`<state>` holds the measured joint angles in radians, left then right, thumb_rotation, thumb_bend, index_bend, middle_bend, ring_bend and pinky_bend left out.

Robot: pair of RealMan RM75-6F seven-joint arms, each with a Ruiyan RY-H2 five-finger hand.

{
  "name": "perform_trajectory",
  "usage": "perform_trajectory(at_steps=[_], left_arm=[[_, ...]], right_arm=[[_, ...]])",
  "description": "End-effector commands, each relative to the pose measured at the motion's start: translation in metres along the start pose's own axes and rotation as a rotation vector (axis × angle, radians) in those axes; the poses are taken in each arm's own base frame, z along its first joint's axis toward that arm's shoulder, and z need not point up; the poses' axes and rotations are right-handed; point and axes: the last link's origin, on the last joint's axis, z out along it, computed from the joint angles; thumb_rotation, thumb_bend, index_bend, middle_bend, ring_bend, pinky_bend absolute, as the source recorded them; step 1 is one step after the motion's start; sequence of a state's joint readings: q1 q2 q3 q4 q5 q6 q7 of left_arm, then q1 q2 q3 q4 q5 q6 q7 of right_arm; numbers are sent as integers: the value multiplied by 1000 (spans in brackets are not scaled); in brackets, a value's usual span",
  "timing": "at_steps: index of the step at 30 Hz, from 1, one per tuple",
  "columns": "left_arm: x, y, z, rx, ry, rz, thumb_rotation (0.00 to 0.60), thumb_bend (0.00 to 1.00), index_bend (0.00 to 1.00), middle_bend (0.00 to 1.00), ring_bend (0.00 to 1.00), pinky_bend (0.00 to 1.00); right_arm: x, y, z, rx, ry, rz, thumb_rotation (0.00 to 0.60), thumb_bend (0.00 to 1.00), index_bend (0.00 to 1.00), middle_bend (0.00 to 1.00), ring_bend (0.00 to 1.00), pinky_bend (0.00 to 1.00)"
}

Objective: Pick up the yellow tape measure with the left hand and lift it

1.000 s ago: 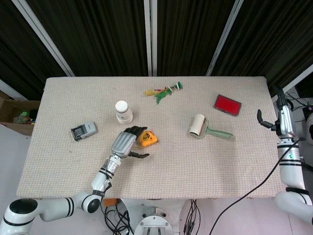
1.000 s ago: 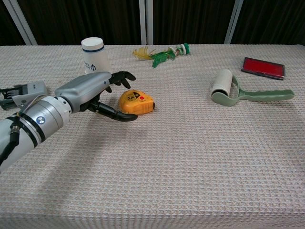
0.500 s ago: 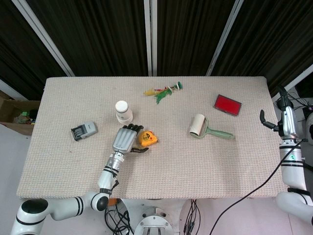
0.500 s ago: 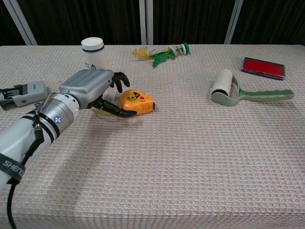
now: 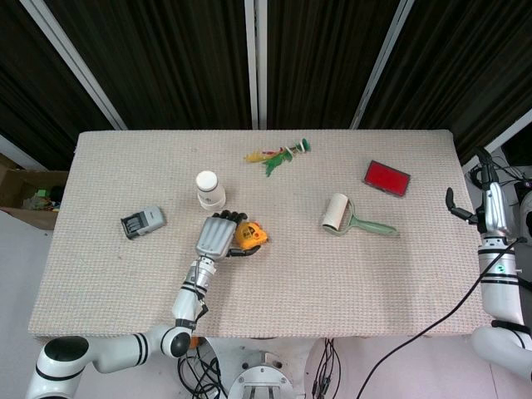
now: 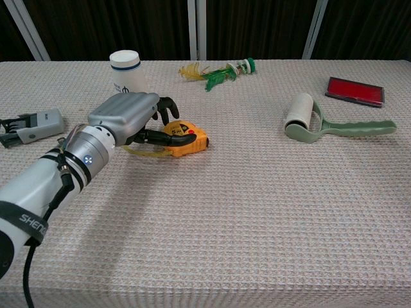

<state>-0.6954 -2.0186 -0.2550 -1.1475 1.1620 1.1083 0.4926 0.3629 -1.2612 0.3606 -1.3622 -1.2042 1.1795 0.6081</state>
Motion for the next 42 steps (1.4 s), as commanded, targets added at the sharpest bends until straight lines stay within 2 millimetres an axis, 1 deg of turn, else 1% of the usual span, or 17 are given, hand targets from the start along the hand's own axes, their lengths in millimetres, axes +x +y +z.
perform_trajectory(at_steps=[1,6,7,9,11,19,22,24,28,30,32,38,42], left_arm=[[-2,3,0,-8,3,34,111,112,287,341,292,444],[-9,5,2,1,4,74,123,124,287,341,292,445],[-9,5,3,3,6,80,137,125,287,341,292,445],[-10,5,3,7,6,77,197,142,286,341,292,446],[-11,5,4,9,5,74,242,158,287,341,294,447],[-12,5,7,16,4,40,254,159,287,351,304,454],[-12,5,8,21,-1,29,284,169,298,366,320,477],[-12,4,8,21,0,37,327,186,314,386,340,506],[-12,4,9,18,4,30,422,200,338,411,365,530],[-11,5,9,9,14,26,519,220,366,440,392,556],[-11,6,9,4,19,19,593,242,390,467,413,575],[-11,6,10,-3,45,-14,600,293,478,525,466,614],[-6,7,10,-4,76,-78,600,320,533,570,509,651]], right_arm=[[-1,1,0,-2,-3,1,600,444,0,0,0,0],[-3,2,-1,-4,-8,1,600,444,0,0,0,0],[-3,2,-1,-4,-7,2,600,444,0,0,0,0],[-2,3,-1,-6,-5,4,600,445,0,0,0,0],[-2,4,-2,-9,-4,6,600,444,0,0,0,0],[-1,9,-3,-22,-3,8,600,442,0,0,0,0],[-1,11,-3,-27,-3,6,600,442,0,0,0,0],[-1,11,-3,-29,-3,8,600,444,0,0,0,0],[0,12,-3,-29,0,9,600,444,0,0,0,0],[0,12,-4,-32,2,8,600,444,0,0,0,0],[0,13,-4,-35,3,11,600,444,0,0,0,0],[2,16,-6,-45,5,12,600,443,0,0,0,0],[2,16,-7,-41,2,12,600,442,0,0,0,0]])
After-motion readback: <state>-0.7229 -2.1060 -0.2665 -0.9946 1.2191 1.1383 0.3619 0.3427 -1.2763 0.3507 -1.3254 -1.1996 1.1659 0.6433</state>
